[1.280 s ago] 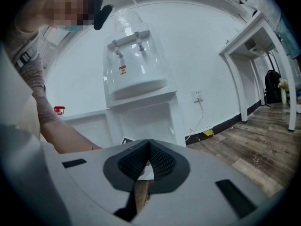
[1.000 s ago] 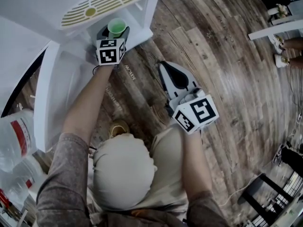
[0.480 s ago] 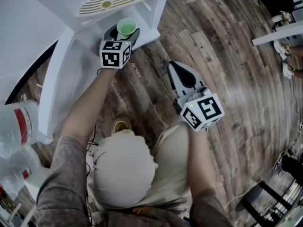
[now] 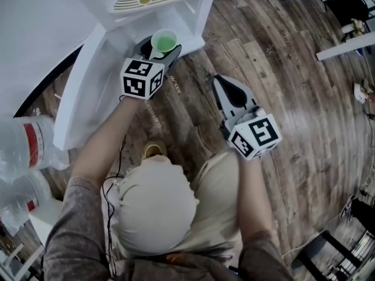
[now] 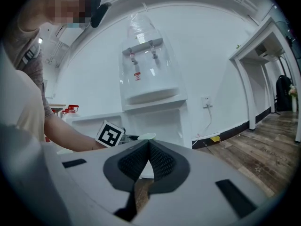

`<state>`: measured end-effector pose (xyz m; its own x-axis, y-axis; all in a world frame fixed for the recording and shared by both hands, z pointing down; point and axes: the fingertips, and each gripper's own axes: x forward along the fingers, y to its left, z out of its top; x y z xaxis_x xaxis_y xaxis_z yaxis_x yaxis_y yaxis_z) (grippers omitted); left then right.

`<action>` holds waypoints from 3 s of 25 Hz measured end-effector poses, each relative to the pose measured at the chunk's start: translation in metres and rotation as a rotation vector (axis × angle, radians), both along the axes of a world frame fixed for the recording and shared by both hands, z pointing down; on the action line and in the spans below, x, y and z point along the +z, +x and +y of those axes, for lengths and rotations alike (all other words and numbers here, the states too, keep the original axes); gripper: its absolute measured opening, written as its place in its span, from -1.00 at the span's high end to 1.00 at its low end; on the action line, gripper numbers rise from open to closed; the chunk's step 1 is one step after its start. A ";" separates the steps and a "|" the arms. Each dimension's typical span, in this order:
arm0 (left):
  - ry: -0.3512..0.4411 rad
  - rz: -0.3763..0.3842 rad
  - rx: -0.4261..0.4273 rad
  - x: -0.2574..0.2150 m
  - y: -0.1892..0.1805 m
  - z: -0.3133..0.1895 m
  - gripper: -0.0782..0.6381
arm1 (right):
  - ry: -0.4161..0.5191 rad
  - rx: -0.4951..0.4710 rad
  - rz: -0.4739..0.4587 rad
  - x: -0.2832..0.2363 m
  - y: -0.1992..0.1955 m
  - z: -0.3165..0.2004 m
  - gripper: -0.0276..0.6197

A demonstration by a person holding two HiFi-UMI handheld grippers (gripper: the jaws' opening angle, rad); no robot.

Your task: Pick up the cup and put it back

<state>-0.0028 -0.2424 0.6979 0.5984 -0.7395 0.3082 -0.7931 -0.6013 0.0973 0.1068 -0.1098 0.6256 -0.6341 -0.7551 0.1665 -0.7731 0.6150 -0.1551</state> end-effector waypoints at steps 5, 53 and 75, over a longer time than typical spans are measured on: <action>0.013 0.011 0.055 -0.022 0.005 0.028 -0.08 | -0.002 -0.005 -0.015 0.002 0.000 0.000 0.91; -0.049 0.038 0.120 -0.037 -0.007 0.082 -0.08 | -0.034 -0.024 -0.022 0.026 0.001 -0.009 0.91; -0.043 -0.011 -0.053 0.063 -0.002 -0.060 -0.08 | -0.046 0.047 -0.018 0.023 0.016 -0.021 0.91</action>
<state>-0.0045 -0.3025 0.7608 0.5552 -0.7560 0.3467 -0.8249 -0.5537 0.1134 0.1226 -0.1313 0.6489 -0.6015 -0.7759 0.1904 -0.7977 0.5703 -0.1960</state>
